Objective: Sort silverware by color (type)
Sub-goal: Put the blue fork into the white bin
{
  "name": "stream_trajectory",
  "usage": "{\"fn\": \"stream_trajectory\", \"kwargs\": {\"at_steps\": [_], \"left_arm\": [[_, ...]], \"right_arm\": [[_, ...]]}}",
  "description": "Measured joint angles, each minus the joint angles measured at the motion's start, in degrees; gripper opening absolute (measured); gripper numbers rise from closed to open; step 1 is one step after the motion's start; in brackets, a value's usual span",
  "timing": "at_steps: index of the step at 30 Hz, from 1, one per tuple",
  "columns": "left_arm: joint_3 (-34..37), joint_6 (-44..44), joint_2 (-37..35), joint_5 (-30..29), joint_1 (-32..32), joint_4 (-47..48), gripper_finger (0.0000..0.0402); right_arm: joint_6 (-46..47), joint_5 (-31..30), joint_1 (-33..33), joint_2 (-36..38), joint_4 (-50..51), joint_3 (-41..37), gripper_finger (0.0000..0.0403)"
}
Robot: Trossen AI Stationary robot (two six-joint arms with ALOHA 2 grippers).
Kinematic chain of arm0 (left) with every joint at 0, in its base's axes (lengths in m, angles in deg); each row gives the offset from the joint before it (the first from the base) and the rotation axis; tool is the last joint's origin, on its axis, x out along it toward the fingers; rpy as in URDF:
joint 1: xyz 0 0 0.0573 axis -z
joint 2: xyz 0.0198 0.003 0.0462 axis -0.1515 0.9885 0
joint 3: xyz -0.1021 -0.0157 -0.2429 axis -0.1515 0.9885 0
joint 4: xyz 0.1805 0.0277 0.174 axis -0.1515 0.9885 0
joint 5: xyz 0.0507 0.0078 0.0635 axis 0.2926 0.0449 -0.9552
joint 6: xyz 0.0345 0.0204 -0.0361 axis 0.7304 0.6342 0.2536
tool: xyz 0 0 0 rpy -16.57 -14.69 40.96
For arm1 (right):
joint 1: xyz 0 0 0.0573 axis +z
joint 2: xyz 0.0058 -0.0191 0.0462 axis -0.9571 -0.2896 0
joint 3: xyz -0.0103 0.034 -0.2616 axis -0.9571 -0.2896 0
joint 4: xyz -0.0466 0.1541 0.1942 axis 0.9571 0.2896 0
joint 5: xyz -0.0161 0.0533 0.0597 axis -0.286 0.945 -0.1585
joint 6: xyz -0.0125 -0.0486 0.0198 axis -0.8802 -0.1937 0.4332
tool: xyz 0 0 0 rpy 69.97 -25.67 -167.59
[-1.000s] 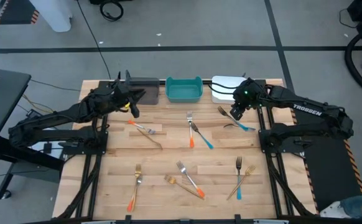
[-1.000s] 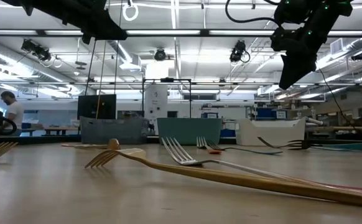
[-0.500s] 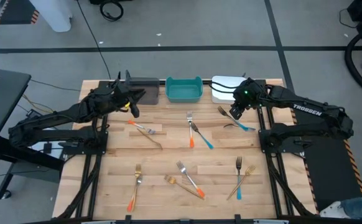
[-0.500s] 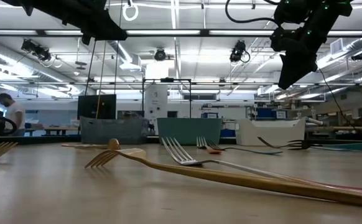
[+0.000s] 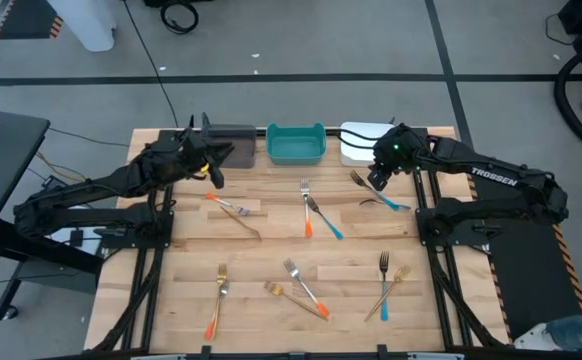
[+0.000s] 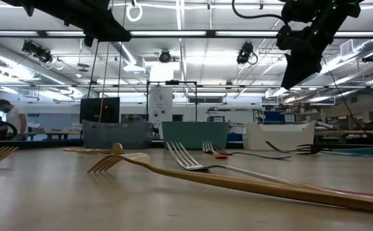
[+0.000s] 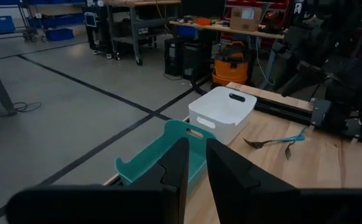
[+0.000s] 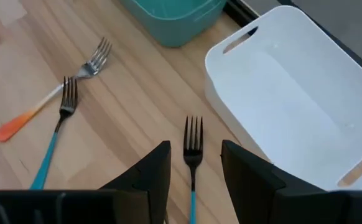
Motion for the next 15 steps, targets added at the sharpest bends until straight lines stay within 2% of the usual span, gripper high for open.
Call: {"fn": "stream_trajectory", "kwargs": {"at_steps": [8, 12, 15], "left_arm": [[0.00, -2.44, -0.01, -0.04, 0.01, -6.12, 0.0064], [0.00, -5.85, -0.02, -0.02, 0.01, -5.82, 0.0064], [0.00, -6.08, -0.02, -0.02, 0.01, -4.56, 0.0064]], "right_arm": [[-2.88, 0.28, 1.07, 0.02, 4.92, -1.00, 0.0149], [-4.55, 0.60, 1.18, 0.02, 5.72, -4.73, 0.0149], [-4.42, 3.18, 1.28, -0.45, 5.13, -6.79, 0.0149]]}}
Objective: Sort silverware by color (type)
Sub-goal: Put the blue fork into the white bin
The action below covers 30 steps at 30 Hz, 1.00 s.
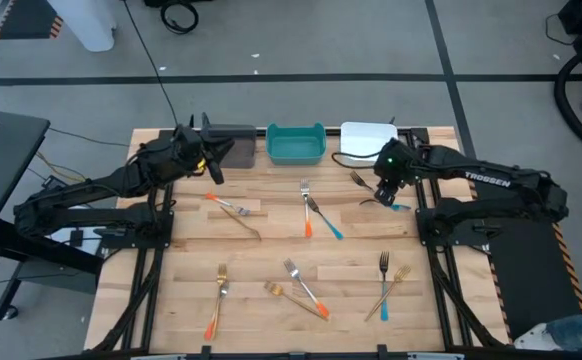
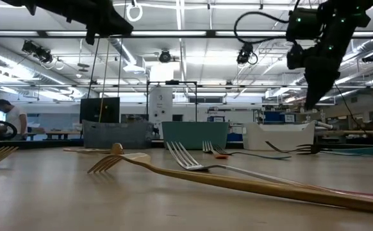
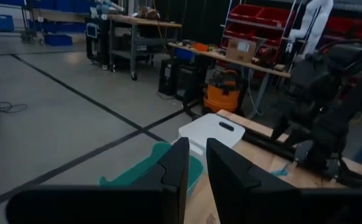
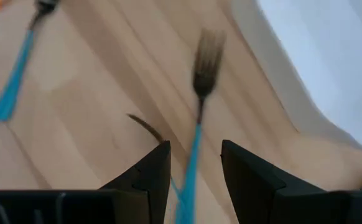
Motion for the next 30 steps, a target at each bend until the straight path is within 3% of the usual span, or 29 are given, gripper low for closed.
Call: {"fn": "stream_trajectory", "kwargs": {"at_steps": [7, 17, 24, 30], "left_arm": [[0.00, 0.10, 0.02, 0.02, 0.00, 0.86, 0.0064], [0.00, 0.51, 0.01, 0.02, 0.00, 1.02, 0.0064], [0.00, 0.56, 0.02, 0.02, 0.00, 1.02, 0.0064], [0.00, 0.64, 0.02, 0.02, 0.00, 1.02, 0.0064]], "right_arm": [[-0.07, 1.45, 1.98, -3.62, -0.92, 0.11, 0.0149], [1.60, 2.85, 8.07, -15.87, -0.29, 0.10, 0.0149], [2.57, -3.83, 8.67, -21.70, -0.54, 0.10, 0.0149], [1.53, -5.55, 8.58, -24.36, -3.08, 0.10, 0.0149]]}}
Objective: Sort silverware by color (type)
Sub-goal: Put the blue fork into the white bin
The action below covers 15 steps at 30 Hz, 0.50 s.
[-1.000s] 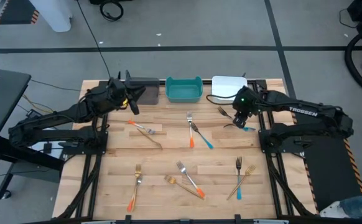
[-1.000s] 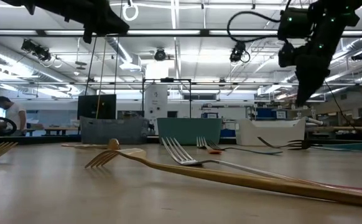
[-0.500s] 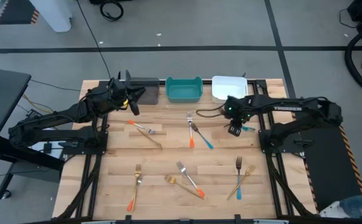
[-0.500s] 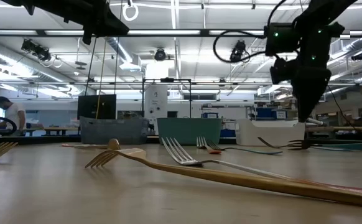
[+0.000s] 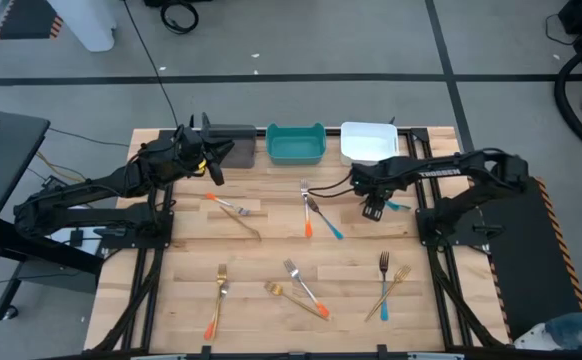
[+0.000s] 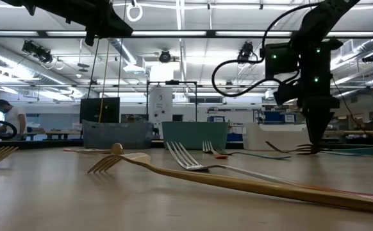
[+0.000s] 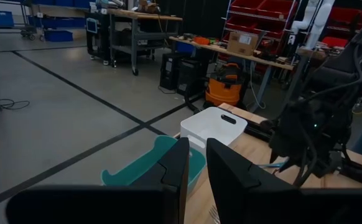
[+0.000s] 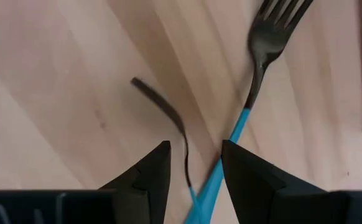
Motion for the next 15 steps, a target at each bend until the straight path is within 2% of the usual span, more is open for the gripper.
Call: {"fn": "stream_trajectory", "kwargs": {"at_steps": [8, 11, 15], "left_arm": [[0.00, 0.03, 0.00, 0.00, 0.00, 0.12, 0.0064], [0.00, 0.03, 0.00, 0.00, 0.00, 1.04, 0.0064], [0.00, 0.02, 0.00, 0.00, 0.00, 2.64, 0.0064]], "right_arm": [[0.02, -2.70, -0.11, -5.45, -3.57, 0.00, 0.0142], [0.14, -2.02, -0.11, -7.34, -3.54, 0.25, 0.0116], [1.95, -0.16, -0.11, -7.81, -3.54, 0.35, 0.0053]]}}
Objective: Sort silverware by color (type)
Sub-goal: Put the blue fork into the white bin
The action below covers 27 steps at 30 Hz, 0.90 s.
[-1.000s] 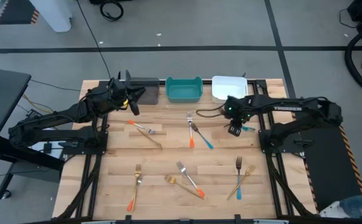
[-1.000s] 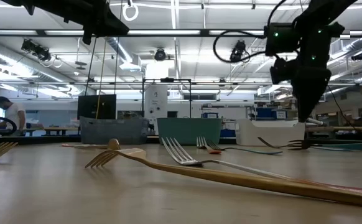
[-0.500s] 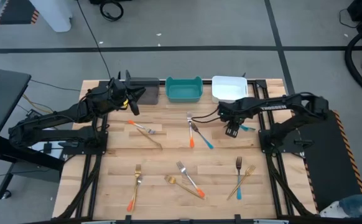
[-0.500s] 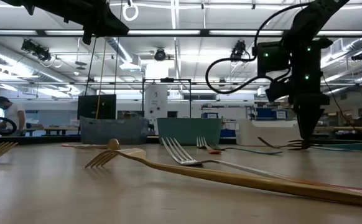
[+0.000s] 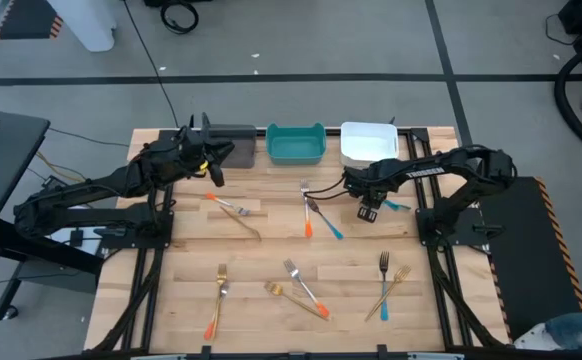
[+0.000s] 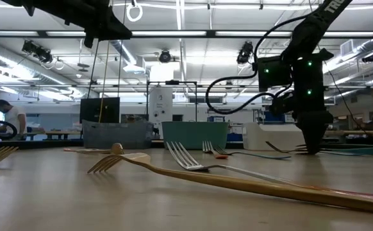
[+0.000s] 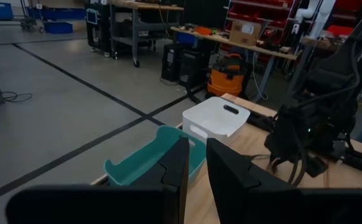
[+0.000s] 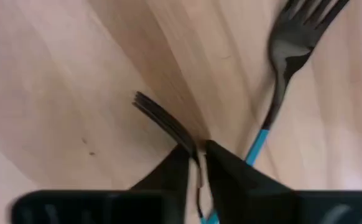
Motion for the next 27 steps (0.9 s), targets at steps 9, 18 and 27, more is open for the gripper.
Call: {"fn": "stream_trajectory", "kwargs": {"at_steps": [9, 18, 27], "left_arm": [[0.00, -0.03, 0.00, 0.00, 0.00, 0.51, 0.0064], [0.00, -0.03, 0.04, 0.00, -0.07, 0.00, 0.0064], [0.00, 4.07, 0.09, -0.02, -0.06, -1.51, 0.0064]], "right_arm": [[4.45, 4.67, 0.00, 6.04, 4.79, 6.25, 0.0011], [3.82, -21.69, -4.11, 11.84, -6.78, 18.56, 0.0011], [-15.31, -19.59, -16.39, 10.13, -26.23, 18.10, 0.0010]]}}
